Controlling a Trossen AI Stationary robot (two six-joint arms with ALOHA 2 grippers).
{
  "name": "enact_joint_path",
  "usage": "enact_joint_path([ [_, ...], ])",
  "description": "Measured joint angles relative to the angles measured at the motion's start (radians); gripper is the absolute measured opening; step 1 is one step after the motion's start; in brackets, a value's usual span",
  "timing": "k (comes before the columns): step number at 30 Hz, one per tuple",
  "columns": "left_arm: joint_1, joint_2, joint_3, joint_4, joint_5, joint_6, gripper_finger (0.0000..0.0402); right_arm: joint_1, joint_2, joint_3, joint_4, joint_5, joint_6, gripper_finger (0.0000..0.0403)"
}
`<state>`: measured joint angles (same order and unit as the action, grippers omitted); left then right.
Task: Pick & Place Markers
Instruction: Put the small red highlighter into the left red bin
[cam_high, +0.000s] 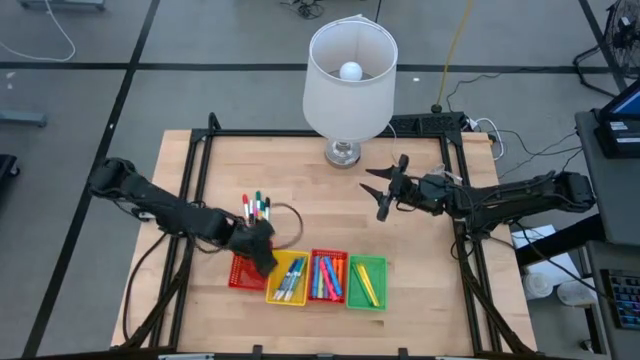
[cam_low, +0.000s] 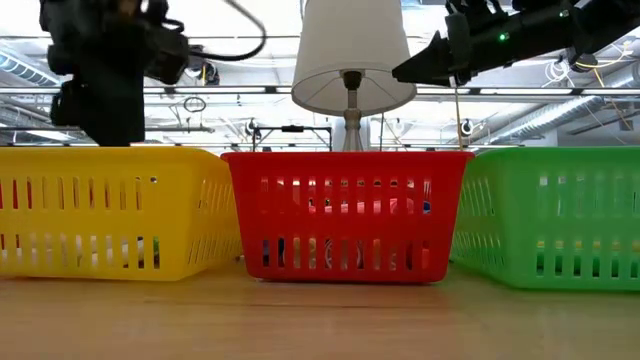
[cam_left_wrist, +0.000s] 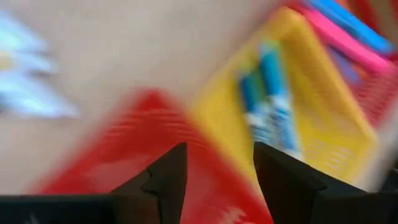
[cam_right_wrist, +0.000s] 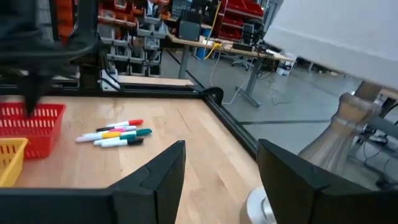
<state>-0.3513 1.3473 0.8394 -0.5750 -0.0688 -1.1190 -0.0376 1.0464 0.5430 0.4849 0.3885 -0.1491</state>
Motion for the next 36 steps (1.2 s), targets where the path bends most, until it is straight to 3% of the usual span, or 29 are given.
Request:
enact_joint_path([
  [5, 0.103, -0.160, 0.000, -0.307, -0.118, -0.083, 0.0188, -0.003, -0.008, 0.000, 0.105, 0.002, -0.093, 0.0187],
  [10, 0.270, -0.261, 0.000, -0.441, -0.174, -0.069, 0.0188, -0.034, -0.015, 0.000, 0.284, 0.018, -0.221, 0.0184],
  [14, 0.430, -0.251, 0.000, -0.445, -0.184, 0.003, 0.0188, -0.061, -0.037, 0.001, 0.275, 0.035, -0.233, 0.0185],
  [19, 0.599, -0.144, 0.000, -0.445, -0.116, 0.099, 0.0189, -0.068, -0.045, 0.001, 0.215, 0.034, -0.215, 0.0186],
  [25, 0.644, -0.025, -0.006, -0.428, -0.128, 0.167, 0.0189, -0.068, -0.049, 0.001, 0.201, 0.032, -0.217, 0.0183],
  [36, 0.708, -0.062, -0.201, -0.235, -0.071, 0.089, 0.0189, -0.065, -0.053, 0.001, 0.189, 0.027, -0.188, 0.0187],
])
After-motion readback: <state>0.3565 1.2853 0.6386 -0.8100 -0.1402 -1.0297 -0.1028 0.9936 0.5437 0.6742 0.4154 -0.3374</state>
